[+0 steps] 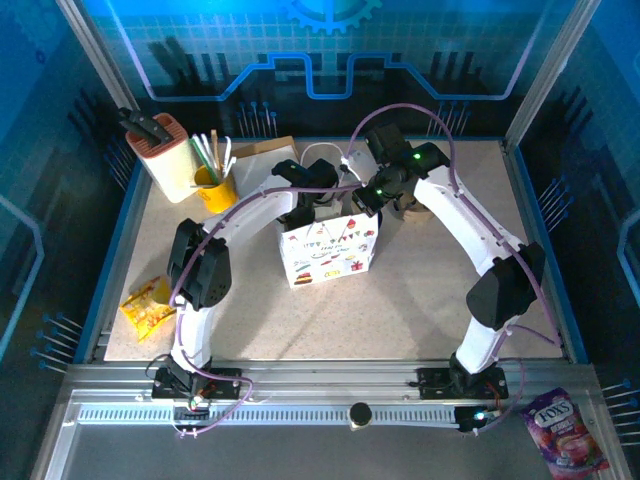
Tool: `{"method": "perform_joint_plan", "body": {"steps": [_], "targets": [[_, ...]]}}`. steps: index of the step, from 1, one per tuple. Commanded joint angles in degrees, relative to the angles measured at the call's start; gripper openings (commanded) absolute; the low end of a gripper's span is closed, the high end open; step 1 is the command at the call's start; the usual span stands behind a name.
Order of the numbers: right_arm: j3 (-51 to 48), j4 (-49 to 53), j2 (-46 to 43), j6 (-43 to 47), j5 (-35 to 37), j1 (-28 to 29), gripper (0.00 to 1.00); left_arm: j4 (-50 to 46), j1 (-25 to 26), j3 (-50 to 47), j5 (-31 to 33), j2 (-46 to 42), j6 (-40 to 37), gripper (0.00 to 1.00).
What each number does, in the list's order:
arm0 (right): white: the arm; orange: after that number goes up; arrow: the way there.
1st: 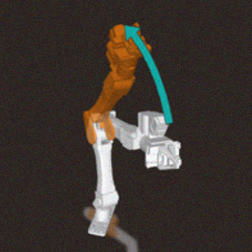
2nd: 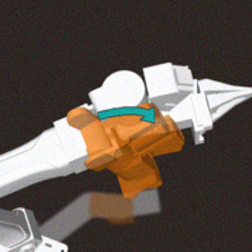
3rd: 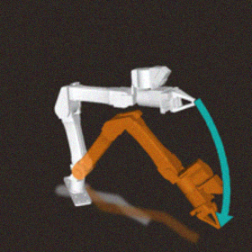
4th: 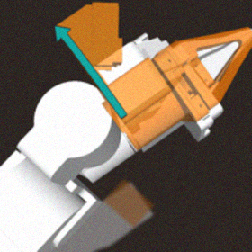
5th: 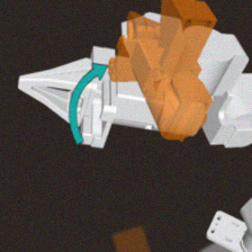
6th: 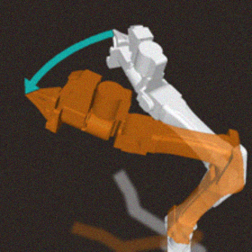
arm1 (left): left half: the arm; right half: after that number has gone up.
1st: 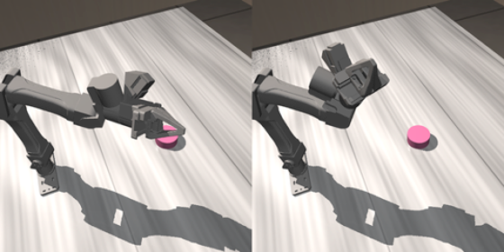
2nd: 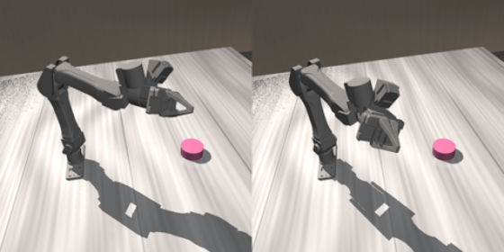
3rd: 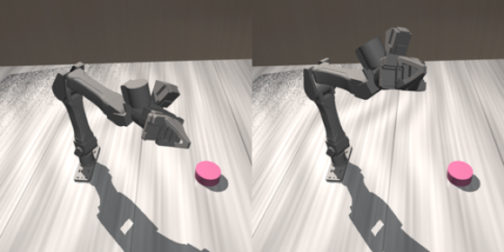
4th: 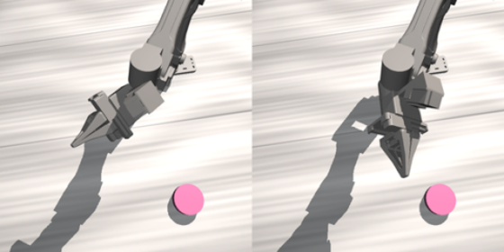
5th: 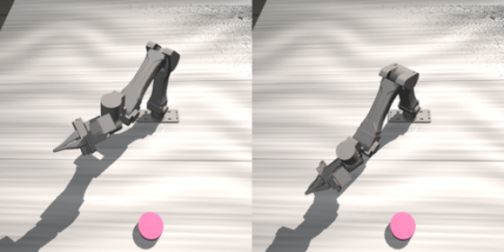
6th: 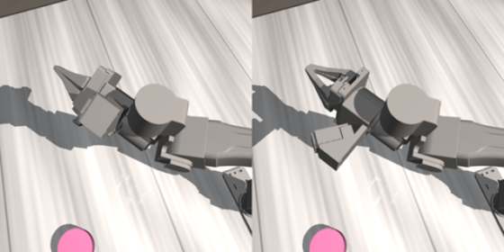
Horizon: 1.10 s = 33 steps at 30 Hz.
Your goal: Pack the takeout coffee
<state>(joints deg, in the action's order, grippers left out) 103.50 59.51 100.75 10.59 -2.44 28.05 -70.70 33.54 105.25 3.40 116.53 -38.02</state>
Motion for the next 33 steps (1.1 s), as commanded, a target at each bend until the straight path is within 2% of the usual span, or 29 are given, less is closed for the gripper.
{"method": "perform_joint_plan", "body": {"steps": [1, 33], "targets": [[-0.67, 1.95, 1.47, 0.73, -0.08, -0.1, 0.07, 0.12, 0.3, -2.94, 0.38, 4.32, 0.92, 0.46], [-0.77, 2.02, 1.64, 0.74, -0.01, -0.12, 0.07, 0.21, 0.47, -2.2, 0.74, 5.51, 1.34, 0.46]]}}
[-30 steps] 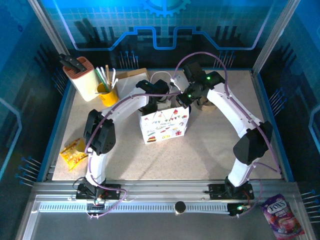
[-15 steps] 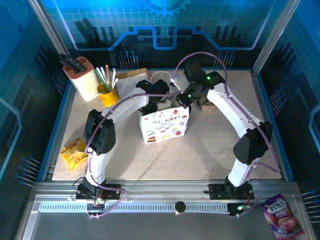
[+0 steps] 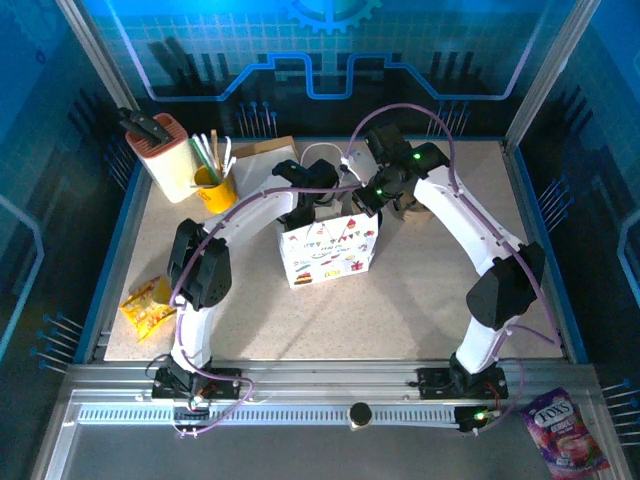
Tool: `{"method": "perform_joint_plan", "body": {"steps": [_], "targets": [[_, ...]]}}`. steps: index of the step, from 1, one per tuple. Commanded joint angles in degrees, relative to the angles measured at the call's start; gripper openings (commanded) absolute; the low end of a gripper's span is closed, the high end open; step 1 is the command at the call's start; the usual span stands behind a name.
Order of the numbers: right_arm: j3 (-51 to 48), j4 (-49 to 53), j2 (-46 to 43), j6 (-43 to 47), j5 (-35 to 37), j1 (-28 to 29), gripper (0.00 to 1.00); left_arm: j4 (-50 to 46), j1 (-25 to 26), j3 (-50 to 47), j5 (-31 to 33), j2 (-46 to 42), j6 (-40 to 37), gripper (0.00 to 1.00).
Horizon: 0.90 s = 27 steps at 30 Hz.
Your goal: Pack the takeout coffee
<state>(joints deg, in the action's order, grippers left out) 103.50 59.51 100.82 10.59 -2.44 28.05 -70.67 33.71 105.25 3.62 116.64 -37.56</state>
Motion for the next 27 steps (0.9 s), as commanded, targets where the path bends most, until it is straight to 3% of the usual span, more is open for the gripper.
{"method": "perform_joint_plan", "body": {"steps": [1, 12, 27], "targets": [[-0.76, 1.96, 1.57, 0.69, -0.01, -0.1, 0.07, -0.03, 0.37, -2.22, 0.55, 5.76, 0.92, 0.46], [-1.07, 1.9, 1.73, 0.72, -0.07, -0.14, 0.07, 2.11, 0.8, -3.93, -0.75, 11.13, 1.66, 0.46], [-0.96, 1.81, 1.5, 0.73, -0.25, -0.22, 0.07, 5.5, 1.0, -8.79, 0.06, 11.9, 2.43, 0.49]]}}
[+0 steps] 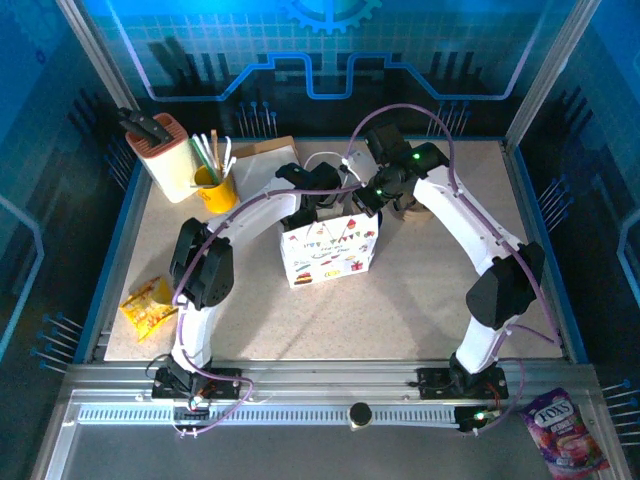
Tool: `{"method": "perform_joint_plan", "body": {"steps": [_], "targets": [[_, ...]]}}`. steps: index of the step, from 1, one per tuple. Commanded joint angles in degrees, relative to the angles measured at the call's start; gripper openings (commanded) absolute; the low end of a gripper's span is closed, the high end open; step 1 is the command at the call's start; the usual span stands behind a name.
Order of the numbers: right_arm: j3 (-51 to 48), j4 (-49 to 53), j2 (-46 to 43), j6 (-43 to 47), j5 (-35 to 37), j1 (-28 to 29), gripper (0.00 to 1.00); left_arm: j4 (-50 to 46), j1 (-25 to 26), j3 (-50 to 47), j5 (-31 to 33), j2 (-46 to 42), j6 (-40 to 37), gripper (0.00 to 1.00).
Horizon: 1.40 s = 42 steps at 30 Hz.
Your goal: Pack the takeout coffee
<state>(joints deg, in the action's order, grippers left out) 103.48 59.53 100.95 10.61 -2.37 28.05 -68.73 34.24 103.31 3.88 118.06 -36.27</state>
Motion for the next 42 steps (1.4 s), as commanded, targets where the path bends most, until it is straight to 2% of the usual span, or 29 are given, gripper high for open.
{"method": "perform_joint_plan", "body": {"steps": [1, 6, 16, 26, 42], "targets": [[-0.83, 1.88, 1.5, 0.64, -0.36, -0.23, 0.07, 3.11, 0.54, -6.39, -0.18, 10.52, 1.25, 0.49], [-0.74, 2.05, 1.45, 0.63, -0.28, -0.19, 0.07, 2.14, 1.14, -4.42, -1.36, 7.05, 1.73, 0.54], [-0.74, 2.16, 1.16, 0.6, -0.11, -0.19, 0.07, -1.21, 2.29, -0.39, -3.7, -1.22, 4.02, 0.75], [-1.05, 2.24, 0.81, 0.62, -0.07, -0.05, 0.07, -3.1, 2.31, 0.45, -1.73, -2.61, 5.5, 0.86], [-0.76, 2.23, 0.96, 0.56, -0.03, 0.06, 0.08, -1.33, 2.3, 0.25, -3.1, -7.98, 5.78, 0.91]]}}
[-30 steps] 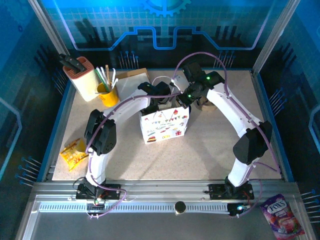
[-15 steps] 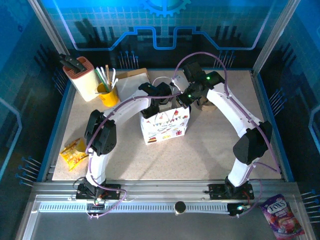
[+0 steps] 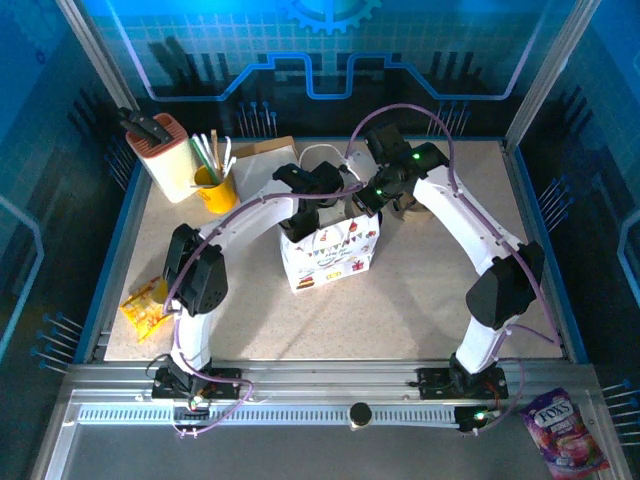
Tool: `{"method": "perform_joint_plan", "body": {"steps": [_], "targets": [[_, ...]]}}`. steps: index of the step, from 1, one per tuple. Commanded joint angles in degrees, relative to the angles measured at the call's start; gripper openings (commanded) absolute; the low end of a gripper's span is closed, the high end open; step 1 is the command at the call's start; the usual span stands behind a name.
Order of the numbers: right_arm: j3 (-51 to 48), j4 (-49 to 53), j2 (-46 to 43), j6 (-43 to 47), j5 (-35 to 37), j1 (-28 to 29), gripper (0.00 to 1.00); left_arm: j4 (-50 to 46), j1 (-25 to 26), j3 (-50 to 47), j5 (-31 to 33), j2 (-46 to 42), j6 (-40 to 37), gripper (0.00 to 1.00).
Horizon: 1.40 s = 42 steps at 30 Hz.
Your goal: Pack the takeout coffee
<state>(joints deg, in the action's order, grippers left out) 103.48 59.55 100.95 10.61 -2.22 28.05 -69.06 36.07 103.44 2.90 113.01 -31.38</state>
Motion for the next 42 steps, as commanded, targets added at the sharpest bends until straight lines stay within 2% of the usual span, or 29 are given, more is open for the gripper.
{"method": "perform_joint_plan", "body": {"steps": [1, 13, 27, 42], "targets": [[-0.74, 2.2, 0.92, 0.49, -0.23, 0.07, 0.08, -0.91, 0.42, 0.23, -2.18, -3.18, 0.88, 0.91], [-0.66, 2.22, 0.73, 0.42, -0.3, 0.16, 0.08, 2.27, 0.31, -0.74, -4.52, -8.69, 0.63, 0.9], [2.02, 3.41, -0.18, -0.38, 0.82, 0.77, 0.15, 5.75, -0.74, 0.54, -5.59, -14.89, 0.62, 0.9], [6.21, 3.73, -2.89, -4.87, 1.15, 0.77, 0.46, 10.48, -0.9, 1.63, -9.21, -21.73, 3.49, 0.9]]}}
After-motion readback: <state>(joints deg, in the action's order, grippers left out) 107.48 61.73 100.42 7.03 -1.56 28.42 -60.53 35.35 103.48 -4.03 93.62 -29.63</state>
